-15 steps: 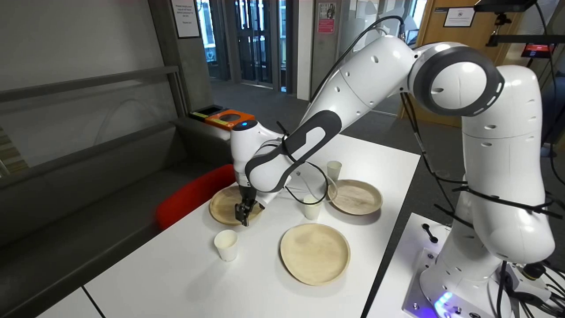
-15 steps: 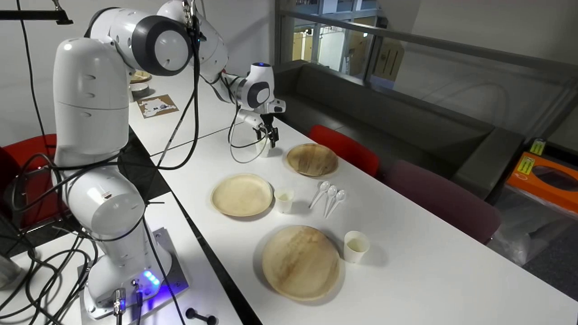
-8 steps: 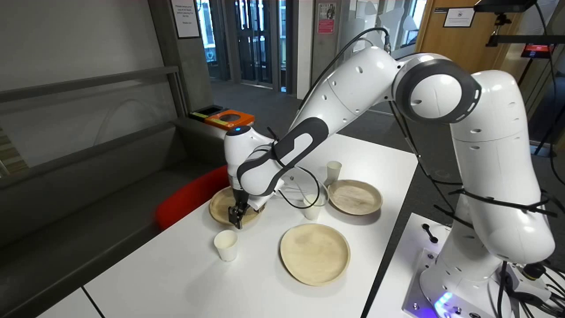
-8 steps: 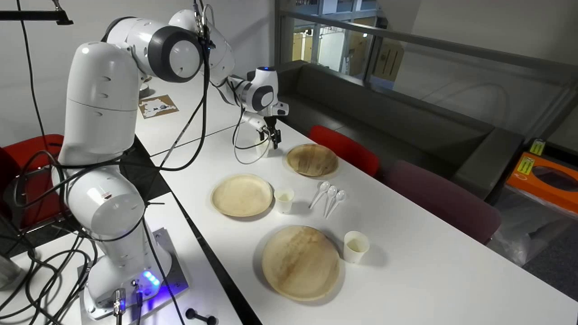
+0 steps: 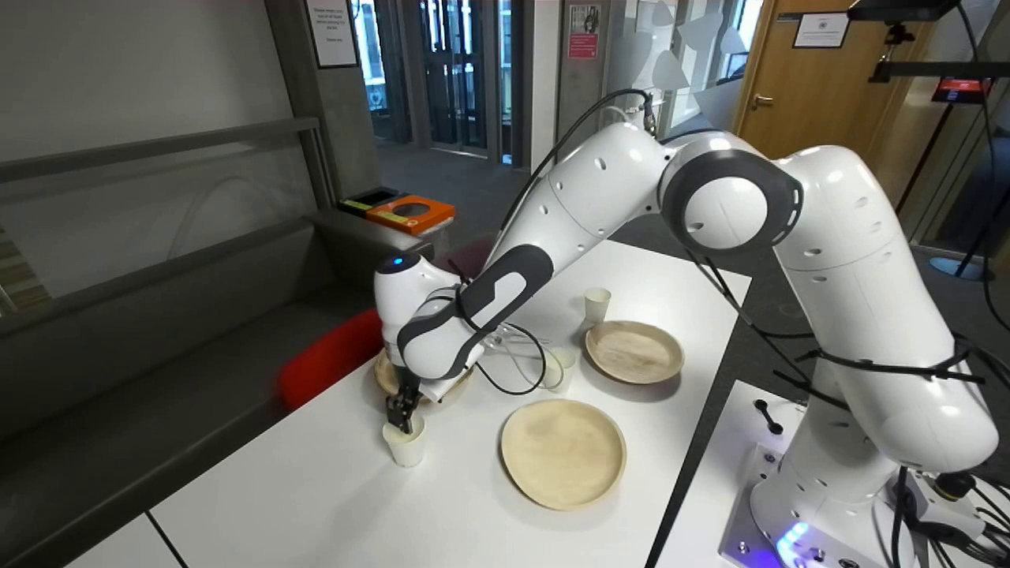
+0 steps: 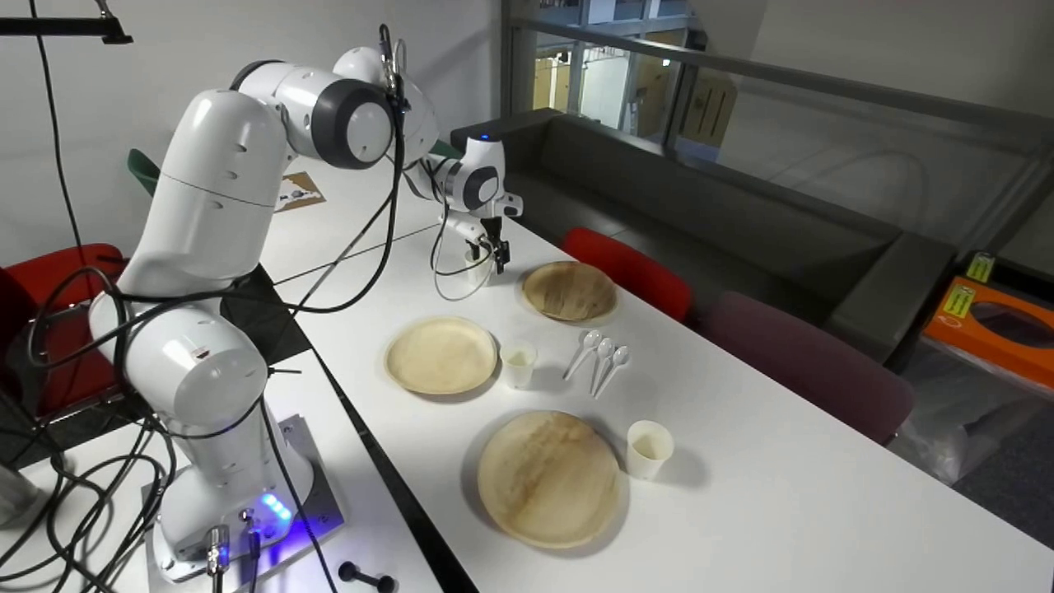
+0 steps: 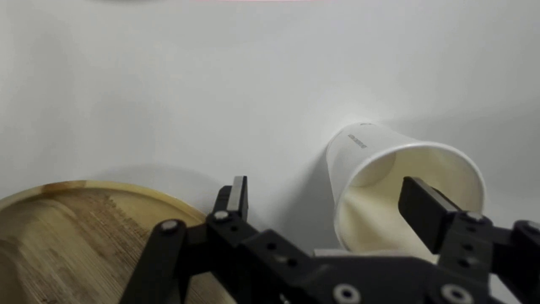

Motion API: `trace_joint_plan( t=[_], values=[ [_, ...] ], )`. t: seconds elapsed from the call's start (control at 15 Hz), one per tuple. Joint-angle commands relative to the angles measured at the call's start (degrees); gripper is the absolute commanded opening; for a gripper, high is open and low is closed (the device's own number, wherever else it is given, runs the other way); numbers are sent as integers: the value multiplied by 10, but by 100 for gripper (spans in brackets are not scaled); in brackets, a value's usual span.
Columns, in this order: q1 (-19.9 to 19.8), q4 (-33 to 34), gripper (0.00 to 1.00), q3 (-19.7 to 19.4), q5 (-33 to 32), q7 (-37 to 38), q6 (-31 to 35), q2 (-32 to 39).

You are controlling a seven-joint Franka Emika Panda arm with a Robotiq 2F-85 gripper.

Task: Shift the cup to the left, then move it closer to the plate

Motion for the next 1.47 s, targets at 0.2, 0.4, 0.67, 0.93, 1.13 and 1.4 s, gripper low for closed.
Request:
trace_joint_plan(
  t=[0.2,0.4,0.67,0.93,1.13,1.4],
  values=[
    [15,48,45,-15,-10,14,-13,26],
    [19,60,22,-22,-12,18,-15,29],
    [21,81,0,-31,-12,36,-20,35],
    [24,98,1,-37,-15,56,-23,37],
    [27,108,1,-43,-16,66,-23,42],
    [25,132,1,-45,-13,71,-26,60]
  ],
)
